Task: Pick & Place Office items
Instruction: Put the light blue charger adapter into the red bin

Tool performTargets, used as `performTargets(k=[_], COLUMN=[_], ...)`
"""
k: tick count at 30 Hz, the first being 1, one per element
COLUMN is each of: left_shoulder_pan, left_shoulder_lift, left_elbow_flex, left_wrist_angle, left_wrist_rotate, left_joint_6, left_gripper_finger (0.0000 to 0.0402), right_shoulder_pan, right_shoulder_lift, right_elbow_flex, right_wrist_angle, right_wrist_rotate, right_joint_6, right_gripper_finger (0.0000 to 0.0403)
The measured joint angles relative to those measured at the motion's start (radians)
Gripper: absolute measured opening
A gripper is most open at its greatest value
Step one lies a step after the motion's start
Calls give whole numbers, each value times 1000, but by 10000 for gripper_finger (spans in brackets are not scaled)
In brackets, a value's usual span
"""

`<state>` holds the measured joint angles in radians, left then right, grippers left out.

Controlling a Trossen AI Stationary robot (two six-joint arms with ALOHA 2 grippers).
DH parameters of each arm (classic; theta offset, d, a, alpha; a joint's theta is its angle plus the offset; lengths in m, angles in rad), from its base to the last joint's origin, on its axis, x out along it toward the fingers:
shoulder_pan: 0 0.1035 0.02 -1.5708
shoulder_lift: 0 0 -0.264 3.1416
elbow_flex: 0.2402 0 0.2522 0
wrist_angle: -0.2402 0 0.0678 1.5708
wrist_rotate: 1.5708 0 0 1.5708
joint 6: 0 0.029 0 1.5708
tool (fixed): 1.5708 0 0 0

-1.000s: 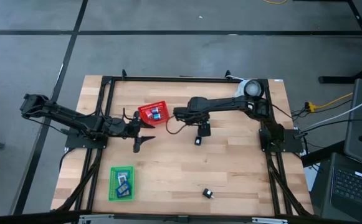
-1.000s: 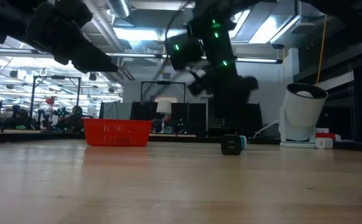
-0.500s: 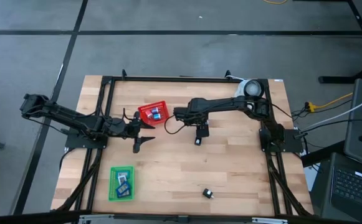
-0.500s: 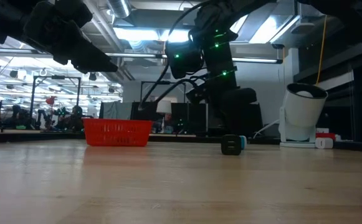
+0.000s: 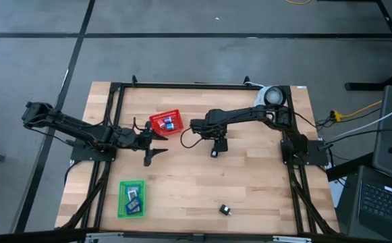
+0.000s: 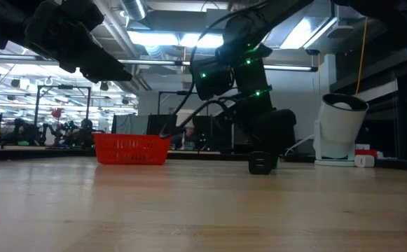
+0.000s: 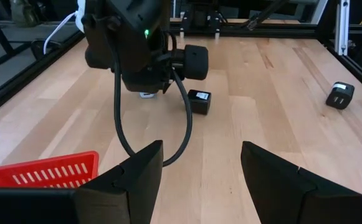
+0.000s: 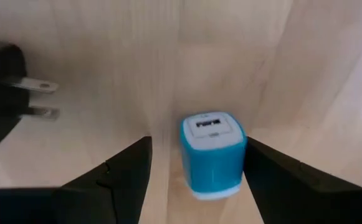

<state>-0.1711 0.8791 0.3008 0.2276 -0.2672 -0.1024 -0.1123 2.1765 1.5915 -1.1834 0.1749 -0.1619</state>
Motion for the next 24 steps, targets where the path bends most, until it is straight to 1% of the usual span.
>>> performTargets(k=[5, 8, 11, 15, 21, 24], left_shoulder_pan=[0, 0, 0, 0, 0, 0], left_shoulder_lift=[0, 0, 0, 0, 0, 0], left_elbow_flex=[0, 0, 0, 0, 0, 0], left_wrist_angle=[0, 0, 0, 0, 0, 0], left_wrist_rotate=[0, 0, 0, 0, 0, 0], left_joint_6=[0, 0, 0, 0, 1, 0], left_gripper_finger=[212, 212, 212, 212, 212, 212], right_shoulder_pan=[-2, -4, -8, -11, -17, -32], right_shoulder_lift=[-5, -7, -7, -6, -9, -30], right_elbow_flex=[-37, -48, -49, -50, -38, -14], right_wrist_angle=[46, 58, 59, 56, 39, 51], right_wrist_rotate=[-5, -9, -12, -14, 23, 79], right_joint_6=[1, 2, 25, 47, 79, 110], right_gripper_finger=[244, 233, 201, 130, 128, 128])
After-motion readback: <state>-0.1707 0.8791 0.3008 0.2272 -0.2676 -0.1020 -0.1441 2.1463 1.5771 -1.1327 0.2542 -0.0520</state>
